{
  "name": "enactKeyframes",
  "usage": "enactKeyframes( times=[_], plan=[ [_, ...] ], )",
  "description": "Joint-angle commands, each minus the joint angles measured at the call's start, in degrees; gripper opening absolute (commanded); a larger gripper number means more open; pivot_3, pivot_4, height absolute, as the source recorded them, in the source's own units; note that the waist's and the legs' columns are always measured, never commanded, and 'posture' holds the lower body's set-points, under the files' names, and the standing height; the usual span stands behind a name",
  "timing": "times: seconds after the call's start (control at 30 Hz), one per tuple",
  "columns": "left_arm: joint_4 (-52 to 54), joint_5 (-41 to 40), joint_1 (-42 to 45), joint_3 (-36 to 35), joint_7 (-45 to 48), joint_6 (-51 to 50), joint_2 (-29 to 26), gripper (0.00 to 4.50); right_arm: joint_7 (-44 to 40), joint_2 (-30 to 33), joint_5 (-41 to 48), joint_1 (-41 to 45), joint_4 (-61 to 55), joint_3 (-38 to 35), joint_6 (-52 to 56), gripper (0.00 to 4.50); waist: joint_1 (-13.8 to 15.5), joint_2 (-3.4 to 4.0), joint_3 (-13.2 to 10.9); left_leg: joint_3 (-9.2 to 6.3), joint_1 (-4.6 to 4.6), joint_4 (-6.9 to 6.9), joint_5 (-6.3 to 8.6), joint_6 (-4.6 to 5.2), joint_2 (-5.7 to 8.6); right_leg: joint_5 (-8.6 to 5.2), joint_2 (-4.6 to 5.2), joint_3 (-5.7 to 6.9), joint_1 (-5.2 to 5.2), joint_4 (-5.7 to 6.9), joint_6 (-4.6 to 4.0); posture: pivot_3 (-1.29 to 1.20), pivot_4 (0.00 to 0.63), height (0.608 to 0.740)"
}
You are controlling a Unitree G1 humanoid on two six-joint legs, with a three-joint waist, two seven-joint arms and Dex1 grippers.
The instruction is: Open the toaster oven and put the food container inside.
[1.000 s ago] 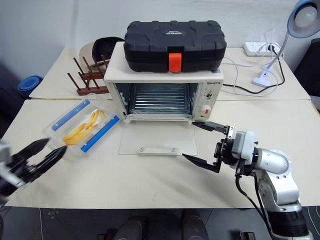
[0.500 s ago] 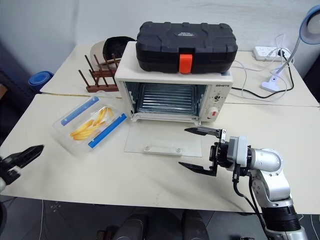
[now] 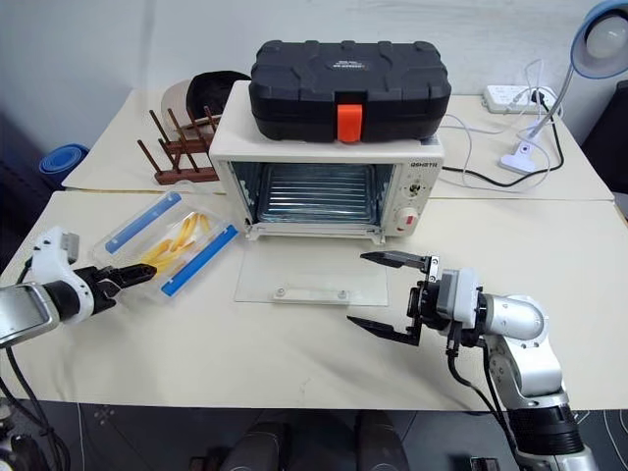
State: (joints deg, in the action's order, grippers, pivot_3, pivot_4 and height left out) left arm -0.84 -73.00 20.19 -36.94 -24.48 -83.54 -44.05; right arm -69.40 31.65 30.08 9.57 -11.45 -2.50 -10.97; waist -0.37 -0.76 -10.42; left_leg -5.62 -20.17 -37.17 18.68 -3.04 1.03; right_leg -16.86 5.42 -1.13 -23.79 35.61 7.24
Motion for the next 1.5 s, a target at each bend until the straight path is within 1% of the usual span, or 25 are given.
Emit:
enactKeyframes(
  times=[0.03,0.2,0.27,0.33,0.37,0.47,0.57,0.63,0.67,0.73,0.8,0.87,0.93,0.97,1.07,1.1,1.17,1.27,1.33,1.47,1.5],
  plan=[
    [-1.98,2.78,3.01,-3.28,-1.09,0.72,-2.38,2.7,0.6,-0.33,-0.45,-0.31,-1.29,-0.52,-2.01,4.5,0.02,0.0,0.0,0.0,0.0,0.0,0.0,0.0,0.0,0.0,0.0,0.0,0.0,0.0,0.0,0.0,0.15,0.74],
    [-4.22,6.13,5.63,-5.09,0.48,-0.6,-4.95,1.1,1.27,-0.64,-1.21,-0.4,-0.36,-0.74,-3.29,4.5,-0.02,0.0,0.0,0.0,0.0,0.01,-0.01,-0.02,0.0,0.0,0.0,0.0,-0.01,0.0,0.0,0.0,0.15,0.74],
    [-4.9,7.84,5.88,-4.4,3.36,-1.09,-7.3,0.51,1.49,-0.7,-1.36,-0.62,-0.19,-0.81,-3.51,4.5,-0.01,0.0,0.0,0.01,-0.01,0.01,-0.01,-0.02,0.01,0.0,0.01,-0.01,-0.01,0.0,0.0,0.0,0.15,0.74],
    [-5.68,9.28,5.99,-3.71,6.84,-1.83,-9.52,0.08,1.65,-0.64,-1.39,-0.82,-0.02,-0.82,-3.69,4.5,0.04,0.0,0.0,0.01,-0.02,0.02,-0.01,-0.02,0.01,0.0,0.0,0.0,-0.02,-0.01,0.0,0.0,0.15,0.74],
    [-5.28,10.25,5.11,-1.93,10.38,-2.03,-11.93,0.01,1.8,-0.59,-1.36,-0.94,0.08,-0.9,-3.69,4.5,0.02,-0.01,0.0,0.03,-0.02,0.02,-0.01,-0.02,0.01,0.0,0.0,0.01,-0.02,0.0,0.0,0.0,0.15,0.74],
    [-3.82,11.9,2.69,2.27,20.88,-3.12,-19.28,0.0,1.93,-0.31,-1.28,-1.67,0.35,-1.34,-3.83,4.5,-0.12,-0.01,-0.01,0.1,-0.05,0.05,-0.02,-0.04,0.0,-0.01,-0.01,0.02,-0.05,-0.01,0.0,0.0,0.15,0.74],
    [-1.24,12.25,2.28,6.08,29.24,-4.4,-25.49,0.0,2.23,0.26,-1.4,-2.48,0.6,-2.15,-3.7,4.5,-0.17,-0.01,-0.01,0.16,-0.06,0.09,-0.02,-0.04,0.0,-0.03,-0.01,0.01,-0.07,-0.01,-0.04,0.0,0.15,0.74],
    [0.52,12.23,3.73,8.02,32.68,-5.23,-27.12,0.0,2.65,0.68,-1.85,-2.88,0.8,-2.57,-3.65,4.5,-0.07,0.0,-0.02,0.16,-0.06,0.09,-0.02,-0.03,0.0,-0.03,0.0,0.01,-0.07,-0.02,-0.04,0.0,0.15,0.74],
    [1.57,11.93,5.26,9.11,33.8,-5.92,-26.95,0.0,2.95,0.93,-2.04,-3.26,0.93,-2.95,-3.66,4.5,0.11,0.01,-0.02,0.18,-0.06,0.08,-0.02,-0.03,0.0,-0.03,0.01,0.01,-0.07,-0.01,-0.04,0.0,0.15,0.74],
    [3.12,11.29,9.53,12.66,33.99,-7.81,-25.35,0.0,3.31,1.46,-2.27,-4.41,1.19,-3.86,-3.97,4.5,0.31,0.02,-0.03,0.26,-0.07,0.07,-0.02,-0.01,0.03,-0.03,0.02,0.04,-0.04,-0.02,-0.04,0.0,0.15,0.74],
    [5.14,11.44,13.93,16.44,32.81,-8.83,-22.21,0.0,3.55,1.92,-2.41,-5.9,1.18,-4.76,-4.34,4.5,0.61,0.02,-0.03,0.23,-0.1,0.05,-0.03,-0.01,0.04,-0.03,0.02,0.14,0.04,-0.04,-0.04,0.0,0.15,0.74],
    [5.58,9.01,18.2,19.66,30.1,-8.96,-17.31,0.0,3.87,2.34,-2.38,-7.72,0.48,-5.62,-4.51,4.5,0.59,0.01,-0.03,0.19,-0.1,0.03,-0.04,0.01,0.07,-0.03,0.04,0.15,0.1,-0.04,-0.03,0.0,0.15,0.74],
    [4.42,8.96,22.78,22.35,25.14,-8.96,-10.44,0.0,4.55,2.44,-2.4,-9.46,-0.78,-6.22,-4.4,4.5,0.43,-0.01,-0.04,0.21,-0.11,-0.01,-0.04,0.01,0.08,-0.01,0.06,0.14,0.1,-0.02,0.01,0.0,0.15,0.74],
    [3.96,9.83,24.96,22.91,22.6,-8.96,-6.47,0.0,5.04,2.4,-2.57,-9.87,-1.28,-6.31,-4.29,4.5,0.37,-0.02,-0.05,0.21,-0.12,-0.03,-0.04,0.01,0.08,-0.01,0.06,0.13,0.08,0.0,0.02,0.0,0.15,0.74],
    [2.89,11.81,29.28,24.5,17.03,-8.96,2.56,0.0,7.29,2.09,-3.04,-11.25,-3.23,-6.73,-3.81,4.5,0.01,-0.09,-0.09,0.26,-0.13,-0.07,-0.05,0.0,0.08,0.02,0.04,0.1,0.05,0.03,0.08,0.0,0.15,0.74],
    [2.41,13.28,30.3,23.86,14.99,-8.96,5.74,0.0,8.35,1.95,-3.18,-11.89,-4.3,-6.85,-3.45,4.5,-0.09,-0.09,-0.09,0.28,-0.13,-0.1,-0.05,-0.01,0.05,0.03,0.01,0.04,0.0,0.06,0.08,0.0,0.15,0.74],
    [1.82,15.36,31.5,23.19,12.61,-8.96,9.94,0.0,10.34,1.79,-3.56,-12.88,-6.33,-6.85,-2.63,4.5,-0.32,-0.09,-0.09,0.34,-0.11,-0.07,-0.06,-0.02,0.05,0.02,-0.01,0.01,-0.04,0.08,0.09,0.0,0.15,0.74],
    [1.58,17.29,32.26,23.36,10.65,-8.96,14.08,0.0,13.68,1.85,-3.99,-14.35,-10.25,-6.77,-0.48,4.5,-0.55,-0.09,-0.09,0.47,-0.11,-0.06,-0.07,-0.04,0.04,0.02,-0.02,-0.06,-0.1,0.13,0.09,0.0,0.15,0.74],
    [1.73,19.48,32.56,22.64,9.41,-8.96,15.99,0.71,15.79,2.02,-4.14,-14.96,-12.79,-6.54,1.41,4.5,-0.37,-0.09,-0.09,0.49,-0.09,-0.08,-0.08,-0.03,0.06,0.02,0.0,-0.09,-0.1,0.16,0.09,0.0,0.15,0.74],
    [2.05,20.42,33.05,20.02,10.33,-8.96,19.3,1.85,21.02,2.09,-4.55,-15.33,-16.94,-7.04,6.4,4.5,0.14,-0.09,-0.09,0.5,-0.08,-0.18,-0.09,-0.04,0.07,0.03,-0.01,-0.12,-0.08,0.21,0.11,0.0,0.15,0.74],
    [1.56,19.63,33.64,17.57,10.34,-8.96,20.96,2.16,24.11,3.06,-5.76,-14.91,-18.51,-7.69,10.62,4.5,0.27,-0.09,-0.09,0.5,-0.07,-0.18,-0.09,-0.04,0.07,0.03,-0.01,-0.11,-0.08,0.21,0.11,0.0,0.15,0.74]
  ],
)
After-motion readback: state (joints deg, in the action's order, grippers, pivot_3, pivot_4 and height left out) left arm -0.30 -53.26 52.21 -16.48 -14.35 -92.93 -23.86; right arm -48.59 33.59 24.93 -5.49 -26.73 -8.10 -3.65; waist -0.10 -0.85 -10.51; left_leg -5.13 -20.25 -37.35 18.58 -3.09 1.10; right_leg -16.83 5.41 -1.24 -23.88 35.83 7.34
